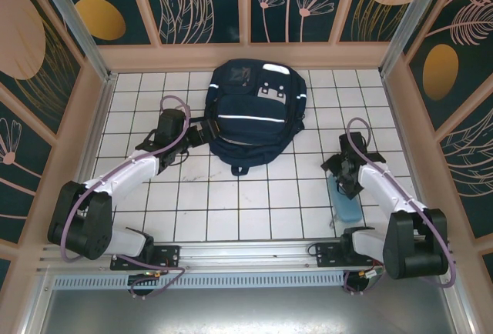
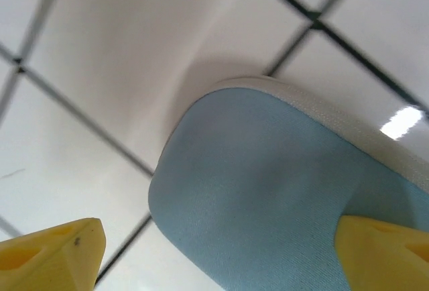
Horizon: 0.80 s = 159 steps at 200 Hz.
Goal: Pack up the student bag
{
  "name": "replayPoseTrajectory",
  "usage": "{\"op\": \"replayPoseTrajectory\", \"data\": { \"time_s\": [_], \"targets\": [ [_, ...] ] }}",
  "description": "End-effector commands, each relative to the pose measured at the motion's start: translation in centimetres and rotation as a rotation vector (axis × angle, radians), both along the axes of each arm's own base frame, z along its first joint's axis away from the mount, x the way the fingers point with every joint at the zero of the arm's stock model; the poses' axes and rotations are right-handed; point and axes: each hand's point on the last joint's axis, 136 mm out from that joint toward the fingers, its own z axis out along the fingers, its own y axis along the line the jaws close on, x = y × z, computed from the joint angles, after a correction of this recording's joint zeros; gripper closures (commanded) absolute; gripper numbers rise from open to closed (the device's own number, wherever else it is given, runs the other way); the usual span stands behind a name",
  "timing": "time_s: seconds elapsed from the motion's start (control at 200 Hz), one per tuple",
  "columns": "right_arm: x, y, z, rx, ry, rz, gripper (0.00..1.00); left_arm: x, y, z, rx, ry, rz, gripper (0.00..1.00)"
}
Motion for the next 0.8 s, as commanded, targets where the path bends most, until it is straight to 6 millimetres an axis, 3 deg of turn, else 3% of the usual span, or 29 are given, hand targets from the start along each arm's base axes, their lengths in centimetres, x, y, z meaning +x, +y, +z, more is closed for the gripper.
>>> {"op": "replayPoseTrajectory", "data": {
  "time_s": [0.0,0.1,0.205,0.36,0.495,0.656,0.791],
  "targets": [
    [4.8,3.4,1.8,0.124,-0.162,0.128,0.10,0.8,-0.6,1.8,-0.023,-0.049,-0.031,0.01],
    [7.4,3.6,2.1,0.089,-0.171,0.207,0.10,0.8,-0.9,1.9,-0.039,-0.042,-0.039,0.02],
    [8.3,2.7,1.6,0.013,-0.089,0.268,0.11,0.7,-1.0,2.0,-0.021,-0.032,-0.054,0.02],
    [7.0,-0.7,2.4,-0.156,-0.010,0.239,0.09,0.6,-0.6,1.9,0.010,-0.027,-0.053,0.01],
    [5.5,-2.3,1.3,-0.186,0.029,0.200,0.03,0.9,-1.1,1.8,-0.010,-0.023,-0.062,0.01],
    [5.0,-2.0,-0.6,-0.144,0.079,0.203,0.02,1.1,-1.6,1.8,-0.024,-0.014,-0.081,0.01],
    [4.1,0.9,-1.8,0.024,0.081,0.240,0.03,1.0,-1.7,1.6,-0.030,-0.006,-0.084,0.02]
  ]
}}
